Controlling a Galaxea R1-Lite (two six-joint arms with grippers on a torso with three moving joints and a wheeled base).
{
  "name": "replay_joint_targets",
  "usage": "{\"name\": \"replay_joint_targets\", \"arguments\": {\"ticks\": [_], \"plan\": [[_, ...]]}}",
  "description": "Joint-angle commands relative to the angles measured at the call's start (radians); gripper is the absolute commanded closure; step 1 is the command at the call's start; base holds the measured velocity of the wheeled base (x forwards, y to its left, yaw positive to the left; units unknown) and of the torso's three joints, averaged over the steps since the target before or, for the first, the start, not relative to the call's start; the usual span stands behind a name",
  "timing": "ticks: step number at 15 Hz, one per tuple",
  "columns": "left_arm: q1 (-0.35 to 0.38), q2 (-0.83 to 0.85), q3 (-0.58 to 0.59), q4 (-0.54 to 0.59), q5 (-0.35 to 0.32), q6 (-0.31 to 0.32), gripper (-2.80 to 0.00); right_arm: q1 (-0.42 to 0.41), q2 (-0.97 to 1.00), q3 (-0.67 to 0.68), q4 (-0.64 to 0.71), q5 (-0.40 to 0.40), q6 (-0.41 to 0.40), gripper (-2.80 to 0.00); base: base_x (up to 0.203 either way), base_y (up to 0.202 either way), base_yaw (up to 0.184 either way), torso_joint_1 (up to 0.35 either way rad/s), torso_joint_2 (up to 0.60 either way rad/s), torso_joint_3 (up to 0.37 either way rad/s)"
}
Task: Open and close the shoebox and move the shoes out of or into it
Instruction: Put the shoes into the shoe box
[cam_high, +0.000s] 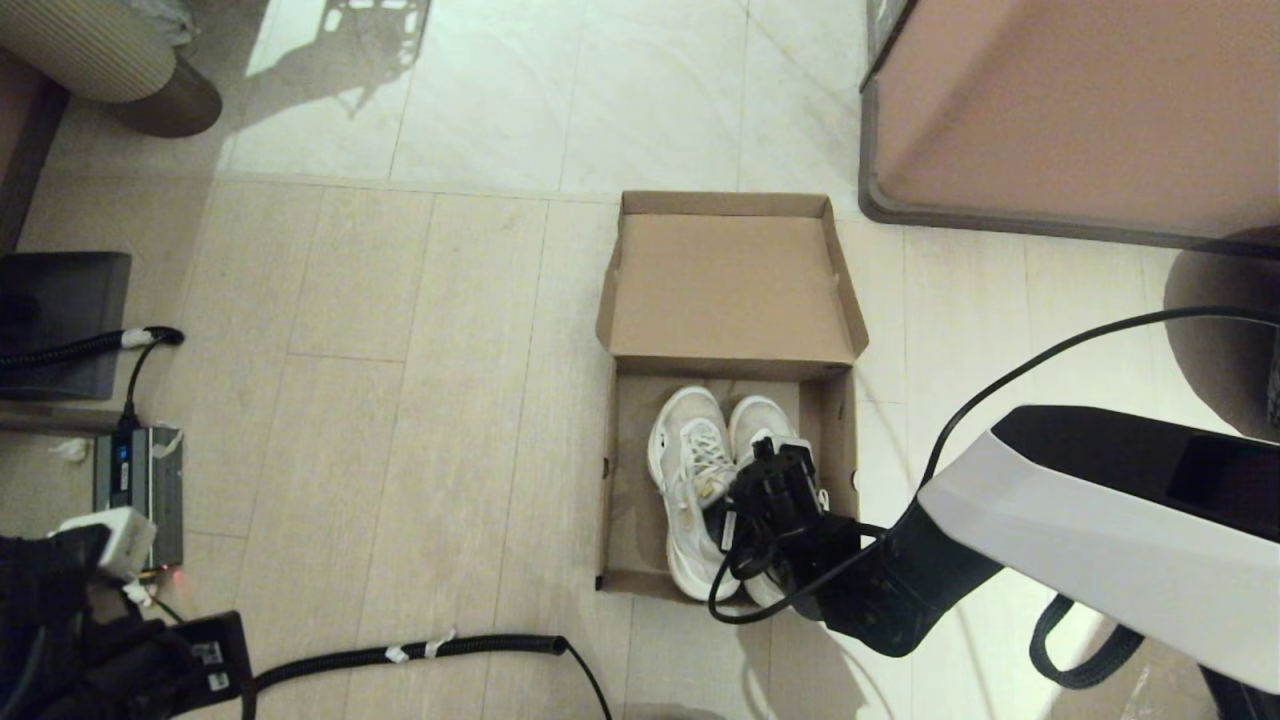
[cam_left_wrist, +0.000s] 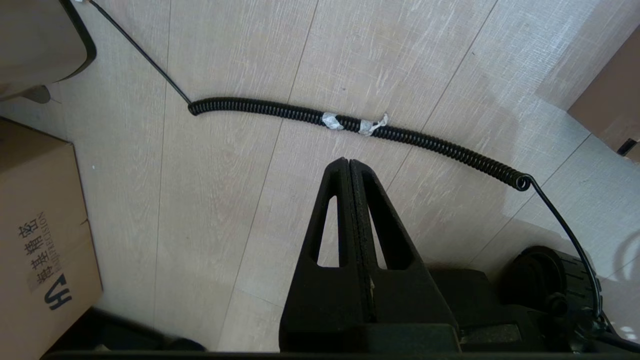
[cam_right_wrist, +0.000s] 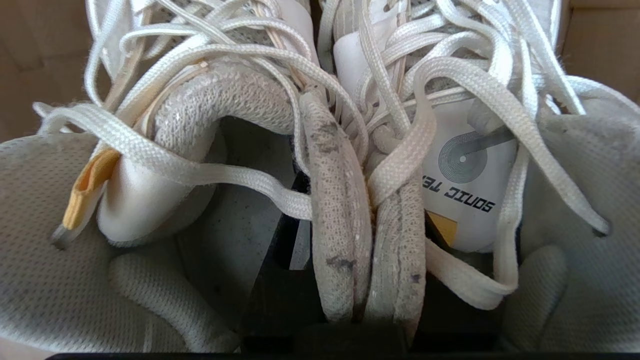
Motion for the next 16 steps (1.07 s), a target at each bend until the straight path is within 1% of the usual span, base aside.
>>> {"name": "replay_joint_targets", "arguments": {"ticks": [1,4,5,8,12,14,16], "plan": [[0.000,-0.005,0.001,-0.003,0.002,-0.002,0.00,-0.005,0.015,-0.010,-0.005,-0.003,0.004,0.00,0.000,0.000,0.000,0.000,0.00,0.000],[0.000,-0.010,0.009,-0.003,0.002,-0.002,0.00,-0.014,0.025,-0.041,-0.005,-0.004,0.004,0.00,0.000,0.000,0.000,0.000,0.00,0.000],[0.000,-0.012,0.013,-0.003,0.002,-0.002,0.00,-0.016,0.024,-0.047,-0.003,-0.004,0.004,-2.80,0.000,0.000,0.000,0.000,0.00,0.000],[0.000,-0.014,0.016,-0.003,0.002,-0.002,0.00,-0.020,0.017,-0.068,-0.005,-0.033,-0.001,-2.80,0.000,0.000,0.000,0.000,0.00,0.000],[0.000,-0.009,0.006,-0.003,0.002,-0.001,0.00,-0.026,0.002,-0.066,-0.004,-0.037,-0.021,-2.80,0.000,0.000,0.000,0.000,0.00,0.000],[-0.001,0.002,-0.045,-0.002,0.001,0.000,0.00,-0.027,-0.066,-0.041,0.002,-0.038,-0.038,-2.80,0.000,0.000,0.000,0.000,0.00,0.000],[-0.013,0.054,-0.132,-0.001,-0.003,0.000,0.00,-0.033,-0.143,0.015,0.004,-0.037,-0.048,-2.80,0.000,0.000,0.000,0.000,0.00,0.000]]}}
